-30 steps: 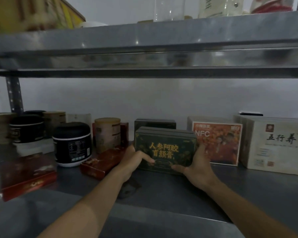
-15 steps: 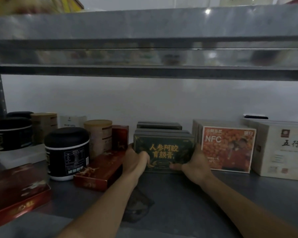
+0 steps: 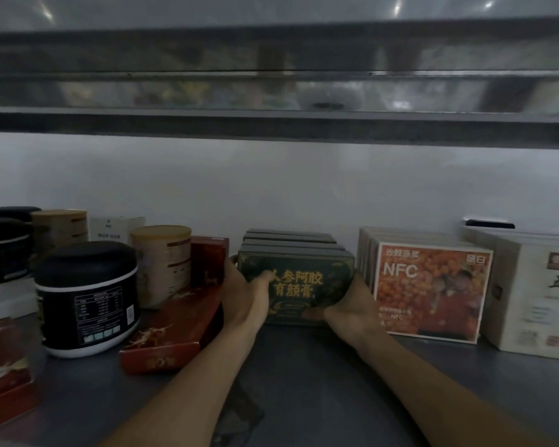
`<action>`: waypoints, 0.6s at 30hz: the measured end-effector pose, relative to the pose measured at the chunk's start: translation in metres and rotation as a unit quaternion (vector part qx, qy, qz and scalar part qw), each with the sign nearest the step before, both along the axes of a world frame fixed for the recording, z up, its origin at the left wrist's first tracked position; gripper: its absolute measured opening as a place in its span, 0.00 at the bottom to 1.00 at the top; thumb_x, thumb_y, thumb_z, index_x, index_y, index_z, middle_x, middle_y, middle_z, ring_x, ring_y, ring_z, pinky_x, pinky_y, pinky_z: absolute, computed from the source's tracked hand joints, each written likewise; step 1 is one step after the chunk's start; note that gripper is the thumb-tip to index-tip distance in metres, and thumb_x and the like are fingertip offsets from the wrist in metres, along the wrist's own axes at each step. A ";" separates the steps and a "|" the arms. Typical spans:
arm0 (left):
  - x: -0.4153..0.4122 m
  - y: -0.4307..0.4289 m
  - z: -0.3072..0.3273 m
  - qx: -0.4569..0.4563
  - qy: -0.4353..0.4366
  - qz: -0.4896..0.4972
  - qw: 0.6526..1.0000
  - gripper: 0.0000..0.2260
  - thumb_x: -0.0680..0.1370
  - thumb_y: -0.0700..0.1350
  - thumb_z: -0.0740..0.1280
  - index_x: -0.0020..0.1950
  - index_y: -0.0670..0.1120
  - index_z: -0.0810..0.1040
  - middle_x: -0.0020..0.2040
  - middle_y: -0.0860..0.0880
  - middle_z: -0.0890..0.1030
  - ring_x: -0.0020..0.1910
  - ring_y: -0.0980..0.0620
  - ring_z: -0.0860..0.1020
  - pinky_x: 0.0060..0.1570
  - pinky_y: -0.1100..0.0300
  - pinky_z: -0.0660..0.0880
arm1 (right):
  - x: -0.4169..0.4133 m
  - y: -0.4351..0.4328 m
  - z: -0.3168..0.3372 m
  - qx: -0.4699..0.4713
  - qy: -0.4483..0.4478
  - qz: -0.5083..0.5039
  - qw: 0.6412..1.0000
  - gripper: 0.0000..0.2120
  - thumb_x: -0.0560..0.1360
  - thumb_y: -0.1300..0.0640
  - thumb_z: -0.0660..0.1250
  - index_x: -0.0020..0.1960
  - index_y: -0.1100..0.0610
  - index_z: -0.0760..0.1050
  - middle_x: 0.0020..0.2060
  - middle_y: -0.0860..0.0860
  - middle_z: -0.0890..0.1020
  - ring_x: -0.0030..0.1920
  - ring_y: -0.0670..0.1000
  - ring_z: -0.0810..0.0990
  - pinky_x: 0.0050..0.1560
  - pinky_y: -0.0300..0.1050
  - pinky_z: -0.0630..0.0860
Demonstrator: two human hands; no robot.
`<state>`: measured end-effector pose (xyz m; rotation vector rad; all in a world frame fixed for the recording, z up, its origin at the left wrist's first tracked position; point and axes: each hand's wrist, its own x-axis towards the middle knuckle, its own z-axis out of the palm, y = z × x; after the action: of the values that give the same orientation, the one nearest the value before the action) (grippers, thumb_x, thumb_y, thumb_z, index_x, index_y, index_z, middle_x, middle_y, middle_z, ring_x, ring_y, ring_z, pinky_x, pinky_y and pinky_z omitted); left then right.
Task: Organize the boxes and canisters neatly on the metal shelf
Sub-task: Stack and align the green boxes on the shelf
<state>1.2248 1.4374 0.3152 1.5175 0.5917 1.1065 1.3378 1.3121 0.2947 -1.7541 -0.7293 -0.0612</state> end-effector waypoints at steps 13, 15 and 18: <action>0.029 0.027 0.036 -0.122 -0.004 0.046 0.991 0.25 0.76 0.51 0.68 0.72 0.49 0.69 0.66 0.44 0.74 0.60 0.43 0.74 0.58 0.47 0.75 | 0.008 0.012 -0.003 0.070 0.018 0.065 0.995 0.54 0.46 0.60 0.88 0.68 0.51 0.67 0.56 0.44 0.79 0.57 0.44 0.78 0.60 0.43 0.76; 0.029 0.031 0.035 -0.132 0.000 0.035 0.991 0.25 0.73 0.52 0.68 0.69 0.49 0.72 0.63 0.44 0.76 0.56 0.43 0.76 0.51 0.50 0.77 | 0.008 0.012 0.000 0.081 0.029 0.086 0.993 0.51 0.49 0.63 0.87 0.66 0.50 0.67 0.55 0.43 0.79 0.54 0.38 0.77 0.57 0.37 0.75; 0.027 0.034 0.034 -0.117 0.007 0.012 0.993 0.26 0.72 0.54 0.69 0.70 0.51 0.73 0.64 0.47 0.76 0.57 0.45 0.75 0.55 0.50 0.75 | 0.012 0.014 0.003 0.100 0.046 0.112 0.988 0.49 0.51 0.65 0.86 0.66 0.49 0.66 0.53 0.43 0.80 0.50 0.35 0.76 0.48 0.28 0.76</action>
<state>1.2519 1.4714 0.3497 1.3185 0.7252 1.0074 1.3494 1.3261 0.2974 -1.4666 -0.8189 0.0972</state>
